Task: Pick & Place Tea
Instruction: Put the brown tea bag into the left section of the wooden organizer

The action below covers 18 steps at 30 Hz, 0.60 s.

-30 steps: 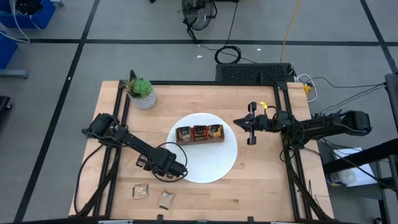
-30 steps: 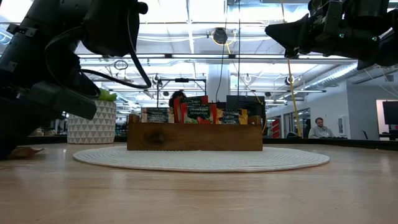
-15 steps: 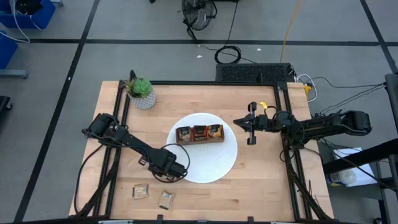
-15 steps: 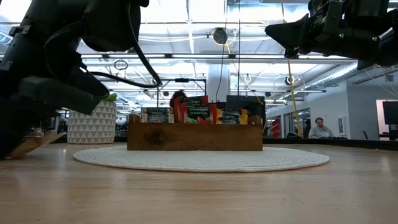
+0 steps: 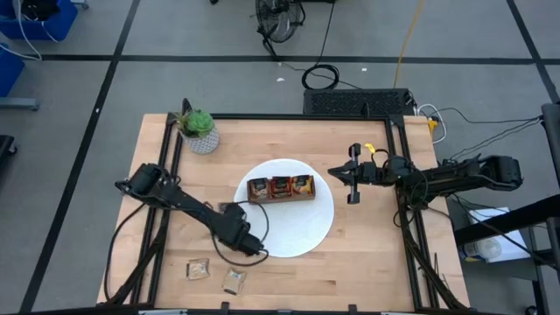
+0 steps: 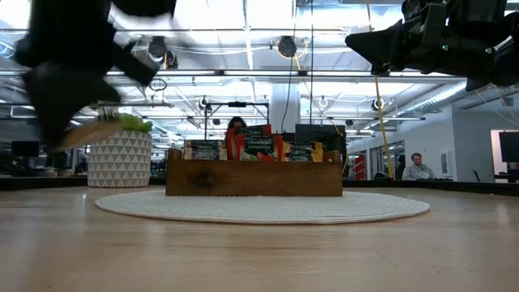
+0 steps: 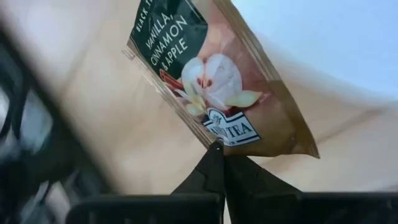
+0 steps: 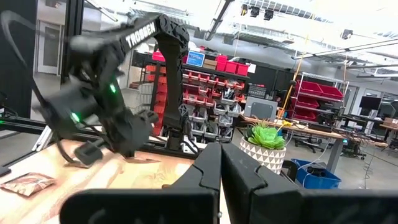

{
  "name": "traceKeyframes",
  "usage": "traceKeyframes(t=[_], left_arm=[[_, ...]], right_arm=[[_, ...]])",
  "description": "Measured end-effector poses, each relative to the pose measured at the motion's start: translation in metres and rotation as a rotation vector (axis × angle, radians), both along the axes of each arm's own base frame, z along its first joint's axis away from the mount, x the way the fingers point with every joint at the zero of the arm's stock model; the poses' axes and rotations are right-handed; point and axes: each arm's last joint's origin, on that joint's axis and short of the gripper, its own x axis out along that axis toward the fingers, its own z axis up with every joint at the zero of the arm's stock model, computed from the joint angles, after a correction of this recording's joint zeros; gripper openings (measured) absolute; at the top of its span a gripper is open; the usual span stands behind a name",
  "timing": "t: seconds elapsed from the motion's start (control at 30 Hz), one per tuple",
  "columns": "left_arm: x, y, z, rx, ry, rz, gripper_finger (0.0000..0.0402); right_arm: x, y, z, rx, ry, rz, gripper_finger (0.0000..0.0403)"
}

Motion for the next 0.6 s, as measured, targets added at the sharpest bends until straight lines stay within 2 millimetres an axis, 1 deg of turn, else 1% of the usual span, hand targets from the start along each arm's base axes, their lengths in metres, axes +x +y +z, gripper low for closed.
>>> traceKeyframes(t=[0.1,0.23,0.4,0.6], left_arm=[[0.010,-0.004,0.018,0.110,-0.127,-0.063,0.0001],[0.019,-0.003,0.026,0.212,-0.242,-0.118,0.0001],[0.033,0.009,0.020,0.269,-0.280,-0.196,0.0001],[0.055,0.028,0.000,0.264,-0.260,-0.262,0.0000]], right_arm=[[0.000,0.000,0.000,-0.001,-0.001,-0.001,0.0000],[0.000,0.000,0.000,0.000,0.000,-0.001,0.0000],[0.000,0.000,0.000,0.000,-0.002,-0.001,0.0000],[0.000,0.000,0.000,0.000,-0.001,-0.001,0.0000]])
